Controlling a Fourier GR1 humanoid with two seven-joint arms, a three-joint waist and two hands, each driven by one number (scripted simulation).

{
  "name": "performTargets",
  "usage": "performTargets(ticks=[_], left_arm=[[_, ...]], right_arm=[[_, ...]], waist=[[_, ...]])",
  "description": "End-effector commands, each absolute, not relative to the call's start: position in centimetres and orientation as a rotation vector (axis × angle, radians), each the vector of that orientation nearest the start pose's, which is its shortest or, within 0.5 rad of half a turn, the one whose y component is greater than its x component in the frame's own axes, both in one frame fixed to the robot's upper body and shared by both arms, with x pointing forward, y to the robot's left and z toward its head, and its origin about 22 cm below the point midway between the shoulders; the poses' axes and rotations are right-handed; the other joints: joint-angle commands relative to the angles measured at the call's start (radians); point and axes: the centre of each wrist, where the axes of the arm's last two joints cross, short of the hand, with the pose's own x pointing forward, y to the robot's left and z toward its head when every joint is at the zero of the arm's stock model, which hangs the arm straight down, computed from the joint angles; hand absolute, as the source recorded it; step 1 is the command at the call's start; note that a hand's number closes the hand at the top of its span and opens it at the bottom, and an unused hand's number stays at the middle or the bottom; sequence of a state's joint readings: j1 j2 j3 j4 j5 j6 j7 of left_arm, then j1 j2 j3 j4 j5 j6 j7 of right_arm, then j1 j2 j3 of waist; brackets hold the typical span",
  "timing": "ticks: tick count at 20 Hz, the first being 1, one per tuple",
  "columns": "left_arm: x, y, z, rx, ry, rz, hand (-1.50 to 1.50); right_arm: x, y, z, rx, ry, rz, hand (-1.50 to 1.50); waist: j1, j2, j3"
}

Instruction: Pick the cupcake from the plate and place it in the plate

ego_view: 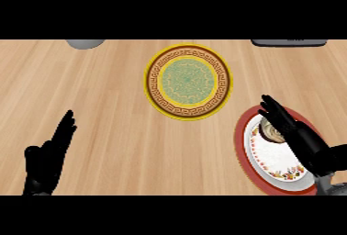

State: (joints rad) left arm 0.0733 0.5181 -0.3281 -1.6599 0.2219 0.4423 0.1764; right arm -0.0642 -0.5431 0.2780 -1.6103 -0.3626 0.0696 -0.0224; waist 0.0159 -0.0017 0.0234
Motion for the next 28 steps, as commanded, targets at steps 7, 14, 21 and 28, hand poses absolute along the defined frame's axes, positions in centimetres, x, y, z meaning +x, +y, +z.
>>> performTargets(ticks=[7, 14, 21, 28], left_arm=[[24.0, 27.9, 3.0, 0.280, -1.399, -0.066, 0.00], [27.6, 28.7, 3.4, 0.172, -1.413, -0.071, 0.00], [28.1, 27.4, 1.3, 0.171, -1.401, -0.068, 0.00], [28.2, 27.4, 0.7, 0.187, -1.400, -0.070, 0.00]], right_arm=[[26.7, -39.1, 12.1, -0.485, -1.665, 0.596, 1.50], [22.0, -39.5, -1.3, -0.350, -1.848, -0.067, -1.50], [21.9, -39.2, 0.2, -0.401, -1.760, 0.276, -1.50], [22.5, -37.7, 4.3, -0.448, -1.639, 0.403, -1.50]], waist=[[-0.055, 0.002, -0.055], [-0.030, 0.005, -0.022], [-0.022, 0.002, -0.024], [-0.021, 0.001, -0.024]])
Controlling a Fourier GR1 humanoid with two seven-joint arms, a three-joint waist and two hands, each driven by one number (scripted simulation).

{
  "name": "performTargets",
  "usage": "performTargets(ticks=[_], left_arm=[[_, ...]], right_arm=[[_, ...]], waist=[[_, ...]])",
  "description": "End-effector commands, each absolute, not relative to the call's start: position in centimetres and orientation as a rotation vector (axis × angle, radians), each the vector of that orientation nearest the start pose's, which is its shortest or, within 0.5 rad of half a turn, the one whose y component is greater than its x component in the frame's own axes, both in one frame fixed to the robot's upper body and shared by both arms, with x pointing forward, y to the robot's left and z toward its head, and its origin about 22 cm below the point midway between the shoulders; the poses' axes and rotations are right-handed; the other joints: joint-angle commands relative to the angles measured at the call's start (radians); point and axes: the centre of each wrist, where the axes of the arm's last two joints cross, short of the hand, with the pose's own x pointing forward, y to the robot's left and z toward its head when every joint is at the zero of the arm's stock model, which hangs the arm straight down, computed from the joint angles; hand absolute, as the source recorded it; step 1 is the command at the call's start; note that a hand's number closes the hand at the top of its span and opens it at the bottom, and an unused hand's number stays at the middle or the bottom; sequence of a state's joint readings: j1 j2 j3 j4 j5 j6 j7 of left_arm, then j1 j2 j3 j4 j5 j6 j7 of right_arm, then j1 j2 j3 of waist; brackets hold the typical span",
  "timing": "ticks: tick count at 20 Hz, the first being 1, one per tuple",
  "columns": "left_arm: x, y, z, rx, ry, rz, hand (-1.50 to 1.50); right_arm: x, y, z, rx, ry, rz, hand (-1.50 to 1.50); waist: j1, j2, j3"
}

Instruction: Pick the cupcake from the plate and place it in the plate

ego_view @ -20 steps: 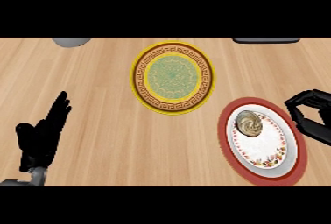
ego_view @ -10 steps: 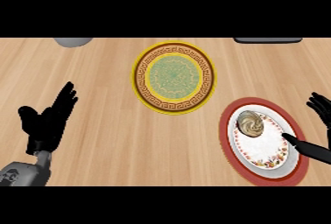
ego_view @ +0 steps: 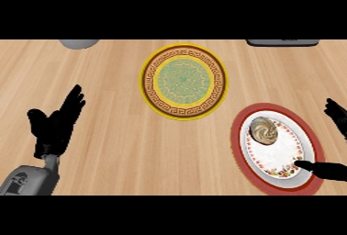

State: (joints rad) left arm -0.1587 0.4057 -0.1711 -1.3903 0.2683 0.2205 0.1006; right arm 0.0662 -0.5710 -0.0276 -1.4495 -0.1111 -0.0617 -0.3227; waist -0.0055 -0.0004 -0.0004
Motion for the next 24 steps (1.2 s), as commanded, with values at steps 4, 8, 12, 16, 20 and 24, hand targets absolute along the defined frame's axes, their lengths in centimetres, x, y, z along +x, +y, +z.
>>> performTargets(ticks=[4, 8, 12, 16, 20, 24], left_arm=[[28.6, 28.3, 1.9, 0.184, -1.403, -0.064, 0.00], [28.8, 29.5, 1.9, 0.178, -1.411, -0.068, 0.00], [28.6, 28.7, 2.1, 0.166, -1.405, -0.094, 0.00], [28.4, 26.7, 2.6, 0.156, -1.429, -0.091, 0.00], [29.8, 28.9, 3.2, 0.179, -1.399, -0.087, 0.00], [28.0, 29.5, 1.9, 0.165, -1.400, -0.084, 0.00]], right_arm=[[22.6, -37.4, 5.3, -0.420, -1.543, 0.492, -1.50], [23.1, -35.9, 6.5, -0.436, -1.451, 0.601, -1.50], [24.0, -34.2, 8.3, -0.542, -1.376, 0.666, -1.50], [25.5, -32.8, 7.1, -0.541, -1.291, 0.738, -1.50], [25.0, -34.5, 7.7, -0.523, -1.228, 0.800, -1.50], [27.0, -33.3, 7.9, -0.496, -1.195, 0.817, -1.50]], waist=[[0.002, 0.000, 0.000], [0.002, 0.000, 0.000], [0.007, 0.000, -0.001], [0.012, 0.000, 0.000], [0.003, 0.001, 0.000], [0.008, 0.000, 0.000]])
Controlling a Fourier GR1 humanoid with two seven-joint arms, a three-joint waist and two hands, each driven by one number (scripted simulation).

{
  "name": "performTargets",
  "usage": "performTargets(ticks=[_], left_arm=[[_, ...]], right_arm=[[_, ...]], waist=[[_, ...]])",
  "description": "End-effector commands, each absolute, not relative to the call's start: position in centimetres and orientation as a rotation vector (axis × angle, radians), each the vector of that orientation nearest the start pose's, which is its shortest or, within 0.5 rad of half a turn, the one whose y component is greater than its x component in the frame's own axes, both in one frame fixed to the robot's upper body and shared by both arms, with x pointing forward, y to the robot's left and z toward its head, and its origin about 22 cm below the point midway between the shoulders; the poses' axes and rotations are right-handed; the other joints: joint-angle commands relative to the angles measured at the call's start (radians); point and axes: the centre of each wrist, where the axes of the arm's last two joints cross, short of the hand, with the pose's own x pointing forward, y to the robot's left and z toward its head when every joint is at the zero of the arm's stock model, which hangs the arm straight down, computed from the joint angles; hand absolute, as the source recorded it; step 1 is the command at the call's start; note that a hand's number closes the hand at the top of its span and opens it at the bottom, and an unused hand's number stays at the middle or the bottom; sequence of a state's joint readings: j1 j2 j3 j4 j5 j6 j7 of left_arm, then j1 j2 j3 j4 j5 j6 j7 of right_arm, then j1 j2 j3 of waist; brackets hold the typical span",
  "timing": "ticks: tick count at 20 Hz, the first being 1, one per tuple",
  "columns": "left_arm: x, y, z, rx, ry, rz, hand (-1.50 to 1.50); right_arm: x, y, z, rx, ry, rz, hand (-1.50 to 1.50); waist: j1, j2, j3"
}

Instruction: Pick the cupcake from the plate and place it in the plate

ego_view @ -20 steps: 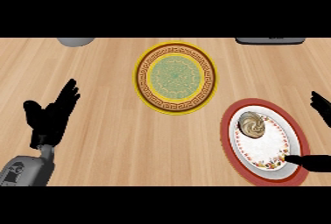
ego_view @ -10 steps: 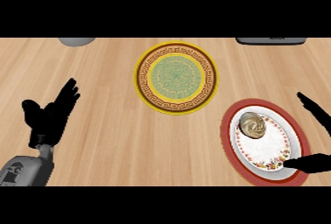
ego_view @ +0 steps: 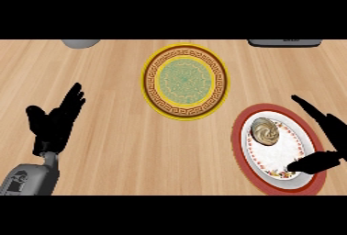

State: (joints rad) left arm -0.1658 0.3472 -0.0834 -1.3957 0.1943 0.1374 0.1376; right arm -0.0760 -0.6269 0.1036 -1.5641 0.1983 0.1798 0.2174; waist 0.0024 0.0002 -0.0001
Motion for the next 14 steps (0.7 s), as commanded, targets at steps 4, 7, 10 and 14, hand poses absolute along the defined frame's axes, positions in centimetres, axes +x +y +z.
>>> performTargets(ticks=[4, 7, 10, 14], left_arm=[[28.5, 29.7, 2.8, 0.169, -1.406, -0.079, 0.00], [26.7, 28.6, 1.2, 0.171, -1.402, -0.088, 0.00], [28.5, 28.4, 1.1, 0.165, -1.392, -0.088, 0.00], [27.7, 28.3, 3.0, 0.187, -1.405, -0.084, 0.00]], right_arm=[[28.6, -30.9, 7.2, -0.518, -1.165, 0.837, -1.50], [29.6, -31.4, 5.0, -0.528, -1.163, 0.830, -1.50], [30.2, -31.7, 5.5, -0.539, -1.148, 0.851, -1.50], [29.9, -28.6, 4.6, -0.532, -1.114, 0.866, -1.50]], waist=[[0.000, 0.000, 0.000], [0.003, 0.000, 0.000], [-0.001, 0.000, 0.000], [0.000, -0.001, 0.000]])
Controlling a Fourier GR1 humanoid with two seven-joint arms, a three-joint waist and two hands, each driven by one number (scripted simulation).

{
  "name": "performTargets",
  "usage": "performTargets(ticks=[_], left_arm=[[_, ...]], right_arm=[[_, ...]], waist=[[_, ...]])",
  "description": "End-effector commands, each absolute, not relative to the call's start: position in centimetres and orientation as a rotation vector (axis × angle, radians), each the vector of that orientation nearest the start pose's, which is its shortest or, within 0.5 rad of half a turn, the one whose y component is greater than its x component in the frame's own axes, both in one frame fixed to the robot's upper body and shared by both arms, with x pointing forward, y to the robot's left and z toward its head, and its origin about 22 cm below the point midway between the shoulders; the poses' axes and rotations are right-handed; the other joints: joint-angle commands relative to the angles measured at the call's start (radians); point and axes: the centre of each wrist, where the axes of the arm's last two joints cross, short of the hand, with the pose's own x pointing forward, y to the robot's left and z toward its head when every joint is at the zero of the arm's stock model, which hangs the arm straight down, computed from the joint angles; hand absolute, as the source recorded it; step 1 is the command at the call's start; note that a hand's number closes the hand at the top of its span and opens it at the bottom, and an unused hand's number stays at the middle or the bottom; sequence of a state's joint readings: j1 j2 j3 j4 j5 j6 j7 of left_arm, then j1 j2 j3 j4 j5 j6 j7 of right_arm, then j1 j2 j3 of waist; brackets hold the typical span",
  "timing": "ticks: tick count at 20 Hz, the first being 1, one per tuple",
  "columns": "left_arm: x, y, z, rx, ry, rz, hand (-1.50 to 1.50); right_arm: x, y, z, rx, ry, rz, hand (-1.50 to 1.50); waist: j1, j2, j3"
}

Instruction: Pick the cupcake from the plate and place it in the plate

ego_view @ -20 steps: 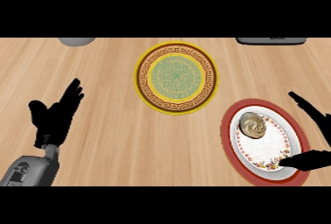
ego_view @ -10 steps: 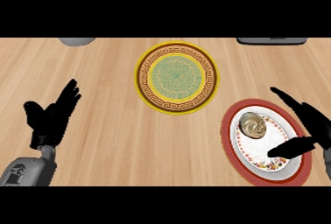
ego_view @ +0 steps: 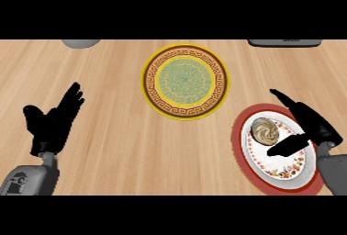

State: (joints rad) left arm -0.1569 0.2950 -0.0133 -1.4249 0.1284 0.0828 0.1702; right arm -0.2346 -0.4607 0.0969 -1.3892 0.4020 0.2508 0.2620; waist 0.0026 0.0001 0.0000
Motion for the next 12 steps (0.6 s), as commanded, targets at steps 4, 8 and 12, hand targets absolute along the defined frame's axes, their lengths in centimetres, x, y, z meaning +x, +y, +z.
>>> performTargets(ticks=[4, 8, 12], left_arm=[[27.9, 27.3, 2.9, 0.176, -1.421, -0.077, 0.00], [28.8, 29.3, 3.9, 0.181, -1.405, -0.088, 0.00], [28.1, 29.7, 3.7, 0.158, -1.399, -0.092, 0.00]], right_arm=[[29.6, -30.2, 2.9, -0.510, -1.102, 0.937, -1.50], [31.2, -29.0, 4.5, -0.428, -1.121, 1.044, 1.50], [29.6, -30.8, 2.8, -0.429, -1.185, 1.020, 1.50]], waist=[[0.000, 0.000, 0.000], [0.002, 0.000, 0.000], [0.000, -0.001, 0.000]])
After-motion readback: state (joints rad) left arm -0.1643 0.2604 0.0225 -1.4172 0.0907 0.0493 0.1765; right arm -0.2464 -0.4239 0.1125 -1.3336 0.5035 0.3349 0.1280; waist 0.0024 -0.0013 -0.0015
